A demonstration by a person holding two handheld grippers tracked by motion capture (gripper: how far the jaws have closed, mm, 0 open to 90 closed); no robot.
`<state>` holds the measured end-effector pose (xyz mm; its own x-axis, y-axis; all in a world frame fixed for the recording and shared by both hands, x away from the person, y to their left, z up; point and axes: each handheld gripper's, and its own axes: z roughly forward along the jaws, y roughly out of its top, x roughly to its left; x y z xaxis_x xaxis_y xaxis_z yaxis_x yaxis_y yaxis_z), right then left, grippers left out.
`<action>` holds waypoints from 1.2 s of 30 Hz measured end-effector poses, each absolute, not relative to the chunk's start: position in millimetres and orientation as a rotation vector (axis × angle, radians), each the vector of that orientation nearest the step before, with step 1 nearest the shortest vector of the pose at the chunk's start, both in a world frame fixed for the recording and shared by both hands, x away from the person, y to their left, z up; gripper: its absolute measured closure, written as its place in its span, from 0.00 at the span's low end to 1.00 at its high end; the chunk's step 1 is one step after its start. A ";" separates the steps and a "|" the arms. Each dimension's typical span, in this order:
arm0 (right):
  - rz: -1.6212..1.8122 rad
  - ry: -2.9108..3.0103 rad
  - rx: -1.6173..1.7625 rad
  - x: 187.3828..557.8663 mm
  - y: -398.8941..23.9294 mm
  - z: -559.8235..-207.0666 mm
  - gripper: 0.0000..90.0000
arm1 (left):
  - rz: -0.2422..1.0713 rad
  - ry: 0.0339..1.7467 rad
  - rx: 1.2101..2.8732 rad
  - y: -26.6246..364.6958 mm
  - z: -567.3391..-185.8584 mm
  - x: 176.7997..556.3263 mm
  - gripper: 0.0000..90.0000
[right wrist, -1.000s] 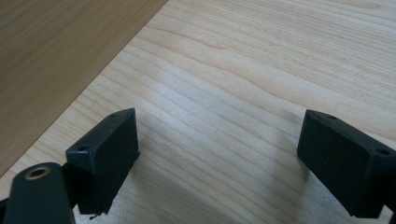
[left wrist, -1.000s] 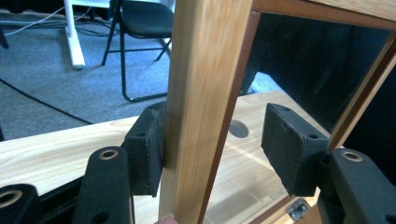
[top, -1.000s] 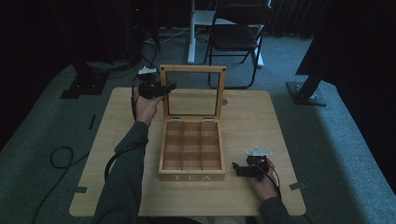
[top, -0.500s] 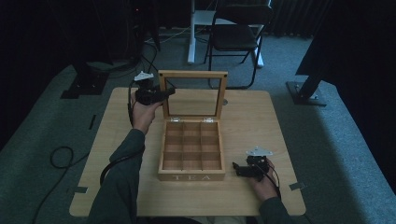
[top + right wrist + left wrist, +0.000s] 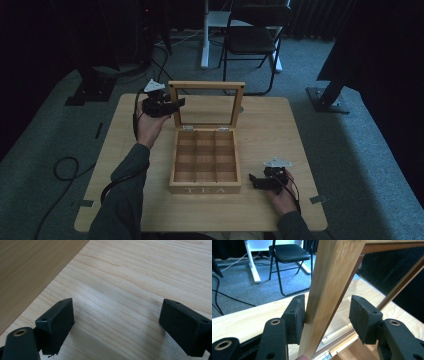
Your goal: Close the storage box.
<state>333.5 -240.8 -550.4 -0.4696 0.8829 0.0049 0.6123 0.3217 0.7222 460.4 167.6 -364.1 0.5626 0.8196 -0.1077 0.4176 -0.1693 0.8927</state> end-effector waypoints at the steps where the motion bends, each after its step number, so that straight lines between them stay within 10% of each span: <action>1: 0.944 2.202 1.326 333.5 -240.8 -550.4 0.14 | 0.521 1.013 1.808 166.6 -363.4 458.5 0.54; 36: 0.945 2.202 1.325 333.4 -240.8 -550.4 0.14 | 0.484 1.012 1.629 184.1 -327.1 402.8 0.63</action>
<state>333.4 -240.8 -550.4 -0.4702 0.8826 0.0047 0.6112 0.3218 0.7231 402.8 184.1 -327.1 0.5507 0.8131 -0.1887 0.3637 -0.0303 0.9310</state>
